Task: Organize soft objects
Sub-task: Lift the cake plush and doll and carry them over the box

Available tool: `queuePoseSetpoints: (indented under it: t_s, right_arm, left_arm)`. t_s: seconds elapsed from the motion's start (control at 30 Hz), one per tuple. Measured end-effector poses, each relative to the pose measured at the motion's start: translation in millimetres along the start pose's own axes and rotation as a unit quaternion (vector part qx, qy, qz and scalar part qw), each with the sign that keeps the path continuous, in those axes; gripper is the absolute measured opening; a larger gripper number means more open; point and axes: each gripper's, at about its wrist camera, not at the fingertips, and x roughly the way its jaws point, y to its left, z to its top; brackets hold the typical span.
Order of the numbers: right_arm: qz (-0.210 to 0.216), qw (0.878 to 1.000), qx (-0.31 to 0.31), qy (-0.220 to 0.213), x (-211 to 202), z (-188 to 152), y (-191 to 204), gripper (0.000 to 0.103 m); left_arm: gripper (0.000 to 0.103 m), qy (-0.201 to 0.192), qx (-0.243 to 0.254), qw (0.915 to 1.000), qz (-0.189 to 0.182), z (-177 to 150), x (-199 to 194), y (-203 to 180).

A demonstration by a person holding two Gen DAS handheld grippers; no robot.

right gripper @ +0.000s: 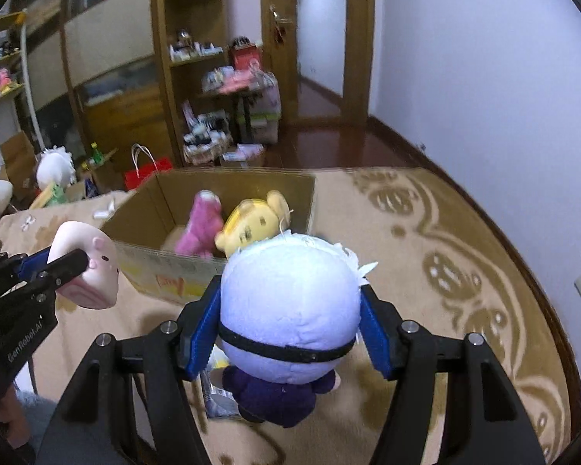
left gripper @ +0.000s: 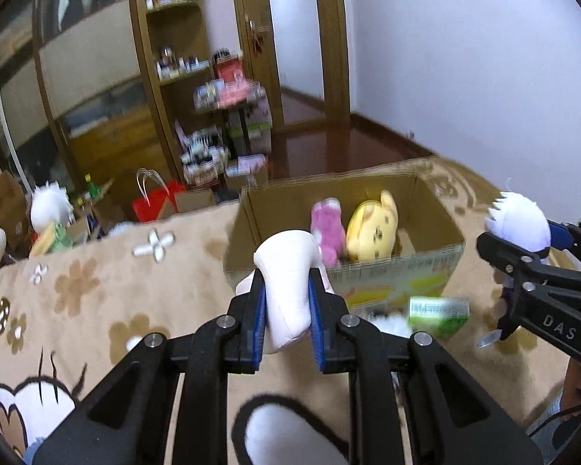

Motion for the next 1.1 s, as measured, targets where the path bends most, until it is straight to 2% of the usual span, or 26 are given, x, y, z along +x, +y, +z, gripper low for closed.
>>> queuePoseSetpoints:
  t_s: [0.27,0.43,0.73,1.1]
  right_arm:
    - [0.013,0.998,-0.027,-0.054,-2.7,33.8,14.3,0.068]
    - [0.023,0.997,-0.037,-0.07,3.1,45.9,14.9,0.069]
    - [0.047,0.994,-0.041,-0.089,24.7,56.7,15.6,0.069]
    - [0.076,0.994,-0.012,-0.077,54.8,50.0,9.2,0.07]
  left_arm:
    - [0.019,-0.062,0.005,0.9981,0.006,30.3,2.3,0.1]
    - [0.019,-0.071,0.016,0.9972,0.013,42.8,17.2,1.5]
    - [0.02,-0.041,0.009,0.9991,0.007,45.4,52.7,7.5]
    - [0.024,0.015,-0.021,0.9996,-0.01,39.1,87.8,16.2]
